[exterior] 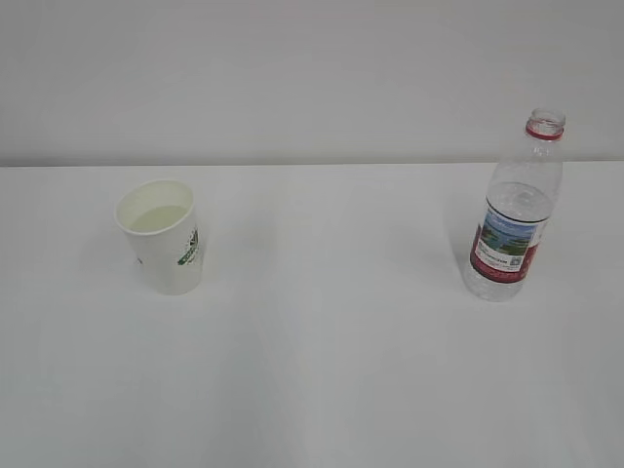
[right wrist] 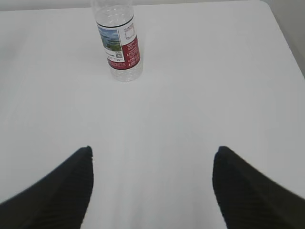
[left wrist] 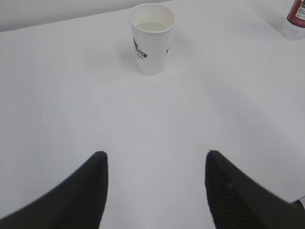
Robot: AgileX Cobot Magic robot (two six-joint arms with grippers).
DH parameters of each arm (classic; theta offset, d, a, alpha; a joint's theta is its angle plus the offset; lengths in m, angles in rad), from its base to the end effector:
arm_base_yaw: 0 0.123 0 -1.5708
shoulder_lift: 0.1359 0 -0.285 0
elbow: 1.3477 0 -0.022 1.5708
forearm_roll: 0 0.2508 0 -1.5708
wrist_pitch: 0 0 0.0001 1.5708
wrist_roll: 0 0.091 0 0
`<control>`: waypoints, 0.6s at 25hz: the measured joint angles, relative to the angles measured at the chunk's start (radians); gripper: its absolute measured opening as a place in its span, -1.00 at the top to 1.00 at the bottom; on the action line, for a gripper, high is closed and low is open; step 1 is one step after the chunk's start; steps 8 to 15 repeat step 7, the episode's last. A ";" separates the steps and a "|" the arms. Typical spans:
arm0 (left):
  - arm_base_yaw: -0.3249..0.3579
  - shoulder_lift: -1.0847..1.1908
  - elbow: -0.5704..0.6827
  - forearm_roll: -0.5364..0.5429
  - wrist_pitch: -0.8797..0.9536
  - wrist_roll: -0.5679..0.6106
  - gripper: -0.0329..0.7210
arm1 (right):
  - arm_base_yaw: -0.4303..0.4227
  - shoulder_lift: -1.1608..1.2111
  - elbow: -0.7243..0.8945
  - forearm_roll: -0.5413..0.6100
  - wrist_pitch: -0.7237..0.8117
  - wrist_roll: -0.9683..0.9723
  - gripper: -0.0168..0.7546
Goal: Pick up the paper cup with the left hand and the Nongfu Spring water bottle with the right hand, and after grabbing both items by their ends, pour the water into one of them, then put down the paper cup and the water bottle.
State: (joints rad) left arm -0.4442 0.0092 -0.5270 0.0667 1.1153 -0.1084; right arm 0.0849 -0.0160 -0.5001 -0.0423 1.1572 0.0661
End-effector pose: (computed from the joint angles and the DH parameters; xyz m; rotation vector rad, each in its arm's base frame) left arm -0.0058 0.0088 0.2806 0.3432 2.0610 -0.2566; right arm -0.0113 -0.0045 0.2696 -0.0151 2.1241 0.0382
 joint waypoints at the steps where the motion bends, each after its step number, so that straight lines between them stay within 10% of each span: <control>1: 0.000 0.000 0.000 0.000 0.000 0.000 -0.32 | 0.000 0.000 0.000 0.000 0.000 0.000 -0.57; 15: 0.000 0.000 0.000 0.000 0.000 0.000 -0.32 | 0.000 0.000 0.000 0.002 0.000 -0.002 -0.56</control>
